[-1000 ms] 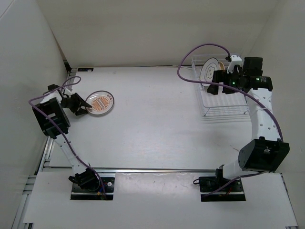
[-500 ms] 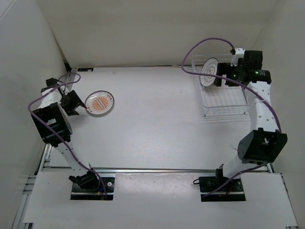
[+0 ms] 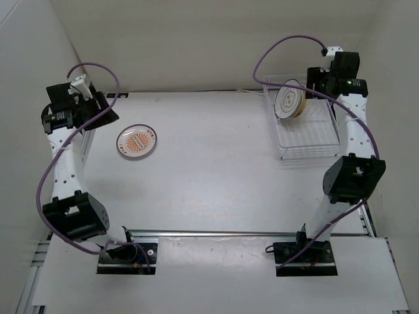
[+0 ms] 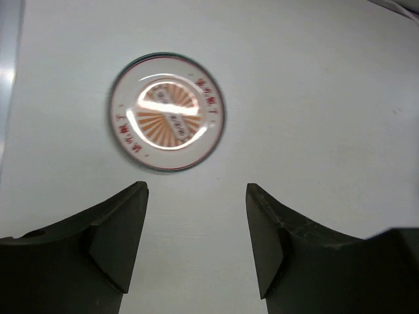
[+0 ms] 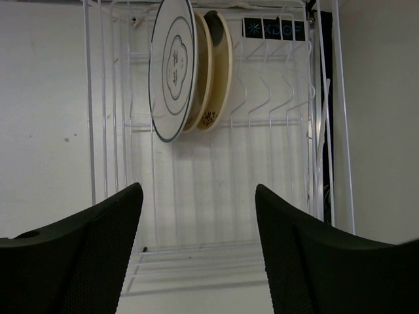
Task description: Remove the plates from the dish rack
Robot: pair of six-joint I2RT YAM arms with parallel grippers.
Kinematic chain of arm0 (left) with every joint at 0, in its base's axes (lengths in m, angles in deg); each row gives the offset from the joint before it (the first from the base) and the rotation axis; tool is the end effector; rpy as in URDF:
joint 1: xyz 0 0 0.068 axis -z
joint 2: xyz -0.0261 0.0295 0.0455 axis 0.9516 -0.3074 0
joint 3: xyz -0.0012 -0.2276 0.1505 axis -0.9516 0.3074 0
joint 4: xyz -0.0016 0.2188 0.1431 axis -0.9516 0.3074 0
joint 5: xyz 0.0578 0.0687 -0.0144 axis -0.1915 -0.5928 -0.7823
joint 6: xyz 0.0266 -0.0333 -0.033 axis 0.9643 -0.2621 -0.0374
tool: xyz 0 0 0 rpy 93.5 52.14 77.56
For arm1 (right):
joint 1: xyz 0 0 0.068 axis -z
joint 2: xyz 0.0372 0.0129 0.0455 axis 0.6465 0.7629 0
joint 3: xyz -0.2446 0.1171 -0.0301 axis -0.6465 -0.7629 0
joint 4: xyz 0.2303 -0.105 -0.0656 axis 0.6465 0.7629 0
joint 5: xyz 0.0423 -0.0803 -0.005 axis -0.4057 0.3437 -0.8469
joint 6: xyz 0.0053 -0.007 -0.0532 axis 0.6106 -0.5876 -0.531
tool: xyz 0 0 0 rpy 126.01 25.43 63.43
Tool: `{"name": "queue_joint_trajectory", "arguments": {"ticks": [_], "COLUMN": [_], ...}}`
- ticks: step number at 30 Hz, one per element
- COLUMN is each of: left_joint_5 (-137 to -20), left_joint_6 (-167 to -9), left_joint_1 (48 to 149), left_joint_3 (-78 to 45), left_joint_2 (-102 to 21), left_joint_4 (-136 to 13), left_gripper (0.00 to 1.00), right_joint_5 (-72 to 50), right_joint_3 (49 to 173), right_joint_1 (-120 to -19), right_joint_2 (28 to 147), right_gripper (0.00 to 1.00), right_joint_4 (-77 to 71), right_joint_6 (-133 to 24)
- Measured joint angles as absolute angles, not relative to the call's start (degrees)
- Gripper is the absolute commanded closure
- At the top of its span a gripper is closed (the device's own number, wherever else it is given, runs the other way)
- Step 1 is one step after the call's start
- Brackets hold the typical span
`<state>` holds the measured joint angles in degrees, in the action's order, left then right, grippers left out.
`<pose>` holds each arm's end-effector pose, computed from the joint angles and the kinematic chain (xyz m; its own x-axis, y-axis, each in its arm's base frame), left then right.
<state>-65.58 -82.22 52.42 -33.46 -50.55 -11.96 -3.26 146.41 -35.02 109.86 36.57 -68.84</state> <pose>0.3025 0.0946 0.3784 -0.6393 -0.3311 -0.6940 -0.1373 0.9372 -0.3206 0.4067 -0.0374 0.4045 -0.5368 -0.0792 -0.8400 0.0202 0.9941 -0.1067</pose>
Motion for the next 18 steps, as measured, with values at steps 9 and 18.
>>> {"name": "queue_joint_trajectory", "arguments": {"ticks": [9, 18], "left_joint_5": [-53.7, -51.4], "left_joint_6": [-76.0, -72.7], "left_joint_1": [56.9, 56.9], "left_joint_3": [-34.3, -31.1], "left_joint_2": [-44.6, -43.6], "left_joint_4": [-10.7, -8.3], "left_gripper": [0.11, 0.08], "right_joint_5": [-4.7, -5.6], "right_joint_3": [152.5, 159.0], "right_joint_1": [-35.0, -35.2], "right_joint_2": [118.9, 127.9], "right_gripper": [0.55, 0.52], "right_joint_4": [35.9, 35.9], "right_joint_6": [-69.7, -69.7]}}
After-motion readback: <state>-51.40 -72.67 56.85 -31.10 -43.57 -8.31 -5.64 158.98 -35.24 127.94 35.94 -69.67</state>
